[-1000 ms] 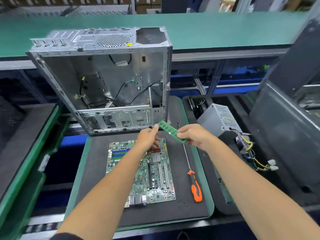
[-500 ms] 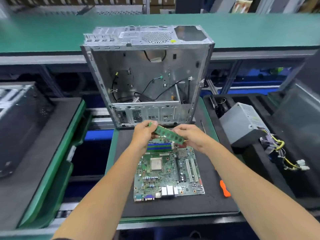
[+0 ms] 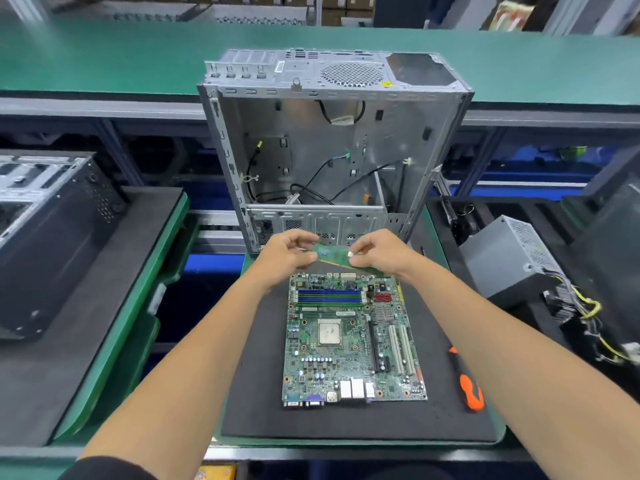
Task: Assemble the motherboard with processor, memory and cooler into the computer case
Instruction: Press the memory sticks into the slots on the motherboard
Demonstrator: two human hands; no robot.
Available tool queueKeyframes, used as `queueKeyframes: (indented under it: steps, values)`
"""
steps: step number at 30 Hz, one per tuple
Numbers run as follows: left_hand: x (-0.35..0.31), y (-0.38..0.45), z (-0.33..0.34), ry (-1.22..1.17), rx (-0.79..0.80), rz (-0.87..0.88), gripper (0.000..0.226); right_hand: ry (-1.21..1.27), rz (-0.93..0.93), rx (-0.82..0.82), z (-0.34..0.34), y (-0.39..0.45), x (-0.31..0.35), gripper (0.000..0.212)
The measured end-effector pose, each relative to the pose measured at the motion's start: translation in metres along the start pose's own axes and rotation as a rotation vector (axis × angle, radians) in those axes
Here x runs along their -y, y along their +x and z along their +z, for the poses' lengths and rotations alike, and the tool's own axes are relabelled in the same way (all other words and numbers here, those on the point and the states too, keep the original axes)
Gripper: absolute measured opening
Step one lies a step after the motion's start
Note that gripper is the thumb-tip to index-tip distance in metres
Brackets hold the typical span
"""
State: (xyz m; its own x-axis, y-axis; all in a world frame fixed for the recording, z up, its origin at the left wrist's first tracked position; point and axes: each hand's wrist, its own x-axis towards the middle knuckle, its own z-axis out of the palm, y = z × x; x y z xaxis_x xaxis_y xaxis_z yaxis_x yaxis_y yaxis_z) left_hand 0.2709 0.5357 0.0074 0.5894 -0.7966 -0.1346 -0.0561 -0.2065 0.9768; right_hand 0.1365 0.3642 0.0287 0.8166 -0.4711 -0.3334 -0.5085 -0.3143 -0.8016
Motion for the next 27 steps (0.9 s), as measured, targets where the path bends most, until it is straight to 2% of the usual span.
queueKeyframes:
  steps: [4,7,12,16,19,22,25,27]
  values:
    - [0.018,0.009,-0.003,0.358,-0.086,0.003,0.020,-0.195,-0.130,-0.020,0.022,0.010,-0.003,0.009]
    - [0.047,0.009,-0.005,0.539,-0.124,-0.092,0.008,-0.302,-0.149,-0.085,0.040,0.018,-0.011,0.007]
    - [0.077,0.006,-0.004,0.556,-0.150,-0.178,0.009,-0.291,-0.184,-0.114,0.049,0.025,-0.021,0.006]
    - [0.071,0.012,-0.001,0.509,-0.247,-0.126,0.024,-0.252,-0.196,-0.092,0.056,0.029,-0.020,0.006]
    - [0.064,0.010,-0.003,0.427,-0.228,-0.057,0.040,-0.245,-0.224,-0.079,0.064,0.030,-0.022,0.007]
    - [0.062,0.006,-0.004,0.430,-0.144,-0.048,0.030,-0.267,-0.213,-0.056,0.067,0.031,-0.025,0.008]
    - [0.067,0.006,-0.005,0.571,-0.113,-0.009,0.007,-0.316,-0.211,-0.051,0.066,0.031,-0.032,0.008]
    - [0.070,0.007,-0.003,0.654,-0.102,0.012,0.005,-0.355,-0.200,-0.041,0.065,0.031,-0.037,0.009]
